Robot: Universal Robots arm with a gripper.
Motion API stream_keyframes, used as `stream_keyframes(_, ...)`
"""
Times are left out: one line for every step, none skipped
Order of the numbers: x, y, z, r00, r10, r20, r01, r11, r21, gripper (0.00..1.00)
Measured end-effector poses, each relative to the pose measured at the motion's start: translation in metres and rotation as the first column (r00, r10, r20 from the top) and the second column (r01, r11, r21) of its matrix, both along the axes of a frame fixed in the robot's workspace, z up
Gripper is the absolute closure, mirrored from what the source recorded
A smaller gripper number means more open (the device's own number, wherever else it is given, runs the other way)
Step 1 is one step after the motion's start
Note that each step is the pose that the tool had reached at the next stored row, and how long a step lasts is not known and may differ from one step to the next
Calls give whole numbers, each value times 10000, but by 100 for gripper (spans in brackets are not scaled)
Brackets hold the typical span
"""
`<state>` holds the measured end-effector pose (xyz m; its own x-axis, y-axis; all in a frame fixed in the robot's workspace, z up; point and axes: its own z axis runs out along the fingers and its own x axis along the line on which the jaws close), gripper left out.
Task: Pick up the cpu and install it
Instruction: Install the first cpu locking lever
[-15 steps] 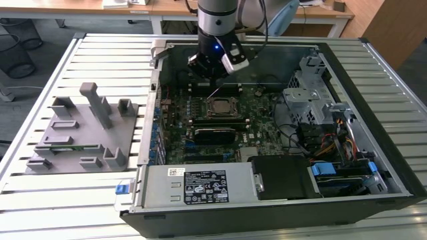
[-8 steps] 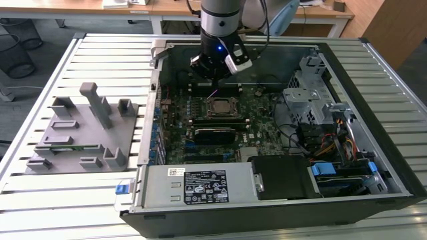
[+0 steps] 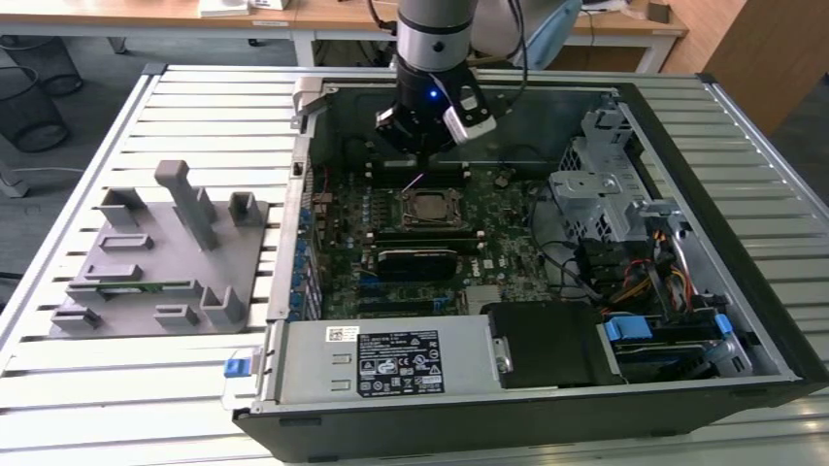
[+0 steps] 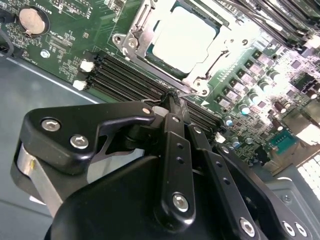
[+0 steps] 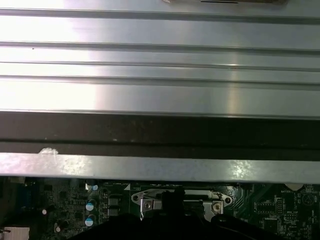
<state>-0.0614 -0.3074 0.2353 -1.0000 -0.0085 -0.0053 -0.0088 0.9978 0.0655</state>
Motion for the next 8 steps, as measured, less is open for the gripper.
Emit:
stream_keyframes(8, 1, -2, 10000, 1, 0, -1, 10000, 0, 89)
stream_keyframes(16, 1, -3, 10000, 2, 0, -2, 10000, -1, 89)
stream_keyframes(24, 2, -7, 10000, 4, 0, -4, 10000, 1, 89)
stream_keyframes(33, 3, -9, 10000, 4, 0, -4, 10000, 0, 89)
stream_keyframes(41, 4, -13, 10000, 6, 0, -6, 10000, 0, 89)
stream_keyframes(49, 6, -19, 10000, 7, -1, -7, 10000, -1, 89)
stream_keyframes(55, 7, -26, 10000, 8, -1, -8, 10000, -1, 89)
stream_keyframes(61, 9, -33, 10000, 9, 0, -9, 10000, 0, 89)
